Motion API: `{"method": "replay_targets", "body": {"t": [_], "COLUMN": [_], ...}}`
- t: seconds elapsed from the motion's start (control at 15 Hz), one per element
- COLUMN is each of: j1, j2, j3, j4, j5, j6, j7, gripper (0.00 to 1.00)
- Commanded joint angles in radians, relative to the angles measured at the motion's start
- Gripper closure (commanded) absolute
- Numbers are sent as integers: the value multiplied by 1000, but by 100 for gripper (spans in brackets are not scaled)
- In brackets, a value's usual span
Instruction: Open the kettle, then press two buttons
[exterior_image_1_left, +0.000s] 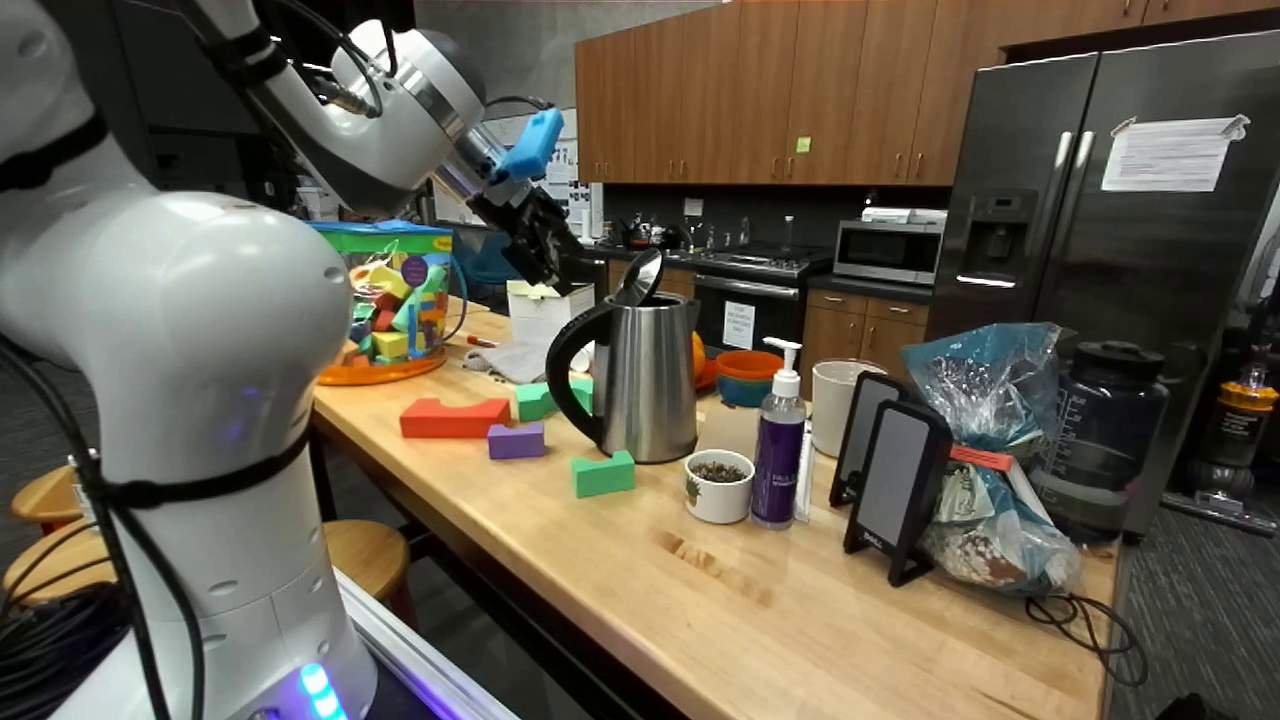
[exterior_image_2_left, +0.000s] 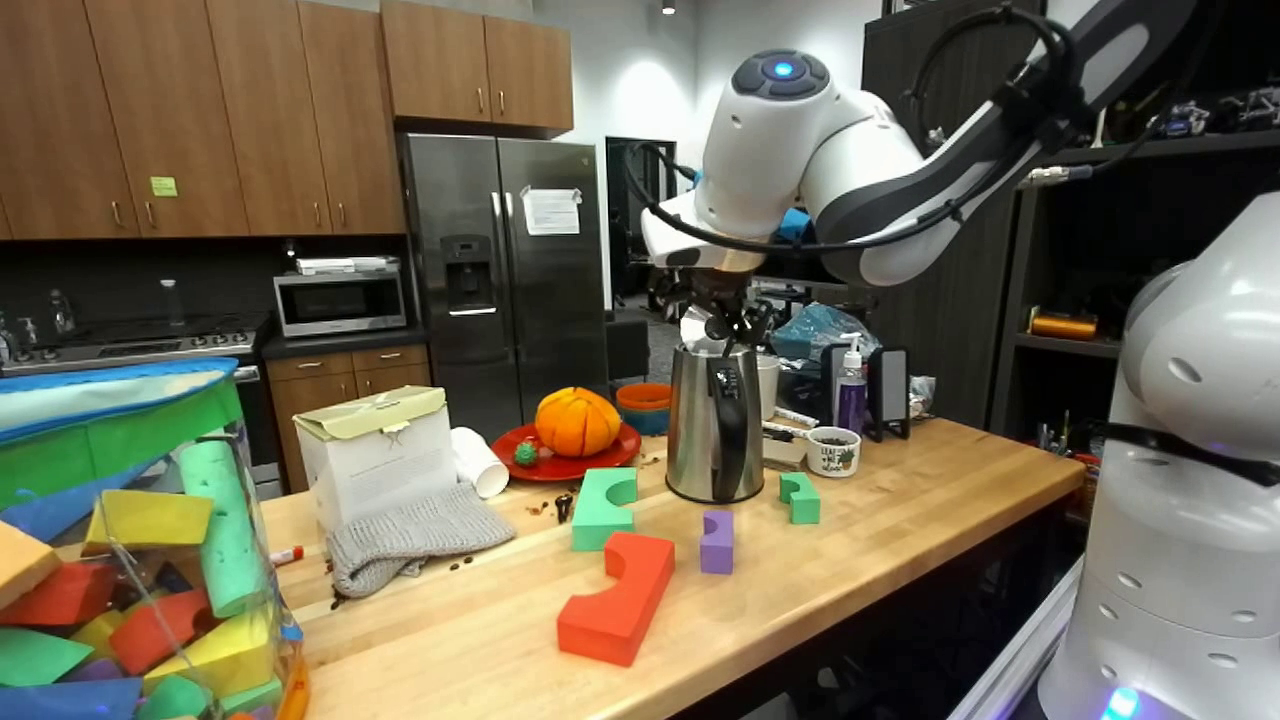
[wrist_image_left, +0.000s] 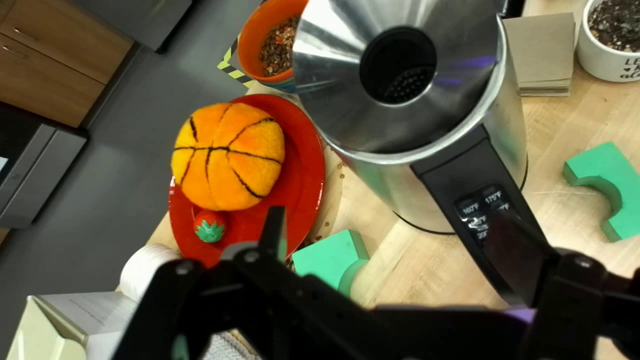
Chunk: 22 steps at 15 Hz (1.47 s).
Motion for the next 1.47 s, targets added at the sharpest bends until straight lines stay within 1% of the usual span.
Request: {"method": "replay_targets", "body": {"t": [0.0,0.13,0.27,0.47,0.67,0.87,1.07,1.13,1.4], "j1": [55,77,94,87,45,-1,-59,-92,-157], "j2": [-102,-83,-88,-115,-141,-157,-146,-140,-124], "j3": [-28,-41,-59,-70,-67,-72,-72,-60,-47], "j4": [-39,-10,-9,-19,-20,-16,0,3,27], "j5": [24,29,33,16,-10,-19,-52,-58,-97], "j6": [-27,-9,24,77,104,96,93,105,129], "j7": [-22,-40,-51,-26,32,94,178,202,288], "gripper": [0,0,0,0,0,0,0,0,0]}}
